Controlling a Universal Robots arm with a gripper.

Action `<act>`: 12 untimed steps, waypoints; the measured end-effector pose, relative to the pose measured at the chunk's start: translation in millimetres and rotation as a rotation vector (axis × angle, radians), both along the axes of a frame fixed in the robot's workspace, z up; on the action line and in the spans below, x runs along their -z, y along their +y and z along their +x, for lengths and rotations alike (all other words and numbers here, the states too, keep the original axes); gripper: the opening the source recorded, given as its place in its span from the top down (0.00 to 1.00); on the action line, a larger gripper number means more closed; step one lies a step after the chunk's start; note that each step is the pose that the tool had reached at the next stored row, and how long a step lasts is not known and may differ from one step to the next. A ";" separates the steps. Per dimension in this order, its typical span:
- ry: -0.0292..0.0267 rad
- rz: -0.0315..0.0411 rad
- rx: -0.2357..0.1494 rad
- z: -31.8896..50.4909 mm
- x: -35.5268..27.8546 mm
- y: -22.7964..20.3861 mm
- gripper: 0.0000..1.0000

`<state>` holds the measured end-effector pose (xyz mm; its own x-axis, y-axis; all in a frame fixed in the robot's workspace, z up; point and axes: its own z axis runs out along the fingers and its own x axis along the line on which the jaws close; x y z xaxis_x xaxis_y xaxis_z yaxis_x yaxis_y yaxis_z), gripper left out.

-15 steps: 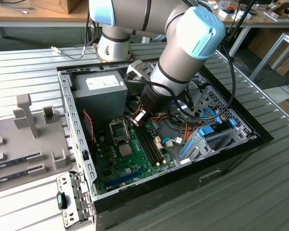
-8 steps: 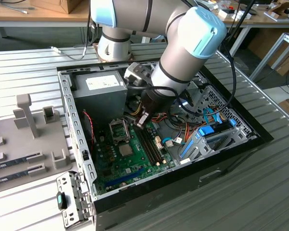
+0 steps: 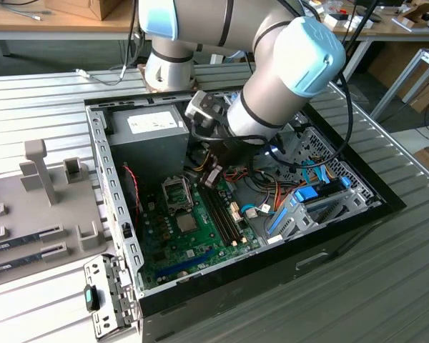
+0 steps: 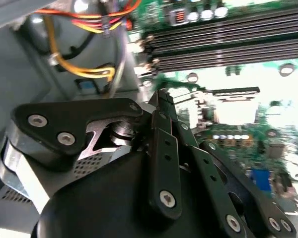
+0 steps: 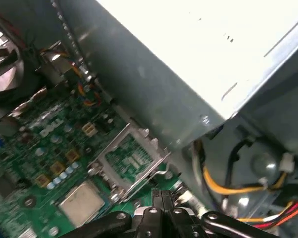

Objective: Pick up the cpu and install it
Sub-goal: 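Close the cpu cover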

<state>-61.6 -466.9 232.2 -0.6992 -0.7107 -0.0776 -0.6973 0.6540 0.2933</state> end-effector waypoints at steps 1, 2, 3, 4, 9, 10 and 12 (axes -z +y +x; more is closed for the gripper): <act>0.0002 0.0381 0.000 0.1 0.0 -0.3 0.89; 0.0002 0.0749 0.000 0.9 0.2 -0.9 0.89; 0.0007 0.0946 0.000 5.2 0.9 -0.9 0.89; 0.0016 0.1014 0.000 10.1 1.9 -0.9 0.89; -0.0063 0.1050 0.000 11.8 3.8 -1.0 0.89; -0.0281 0.1052 -0.002 11.8 4.0 -1.0 0.89; -0.0397 0.1051 -0.002 11.8 4.0 -0.9 0.89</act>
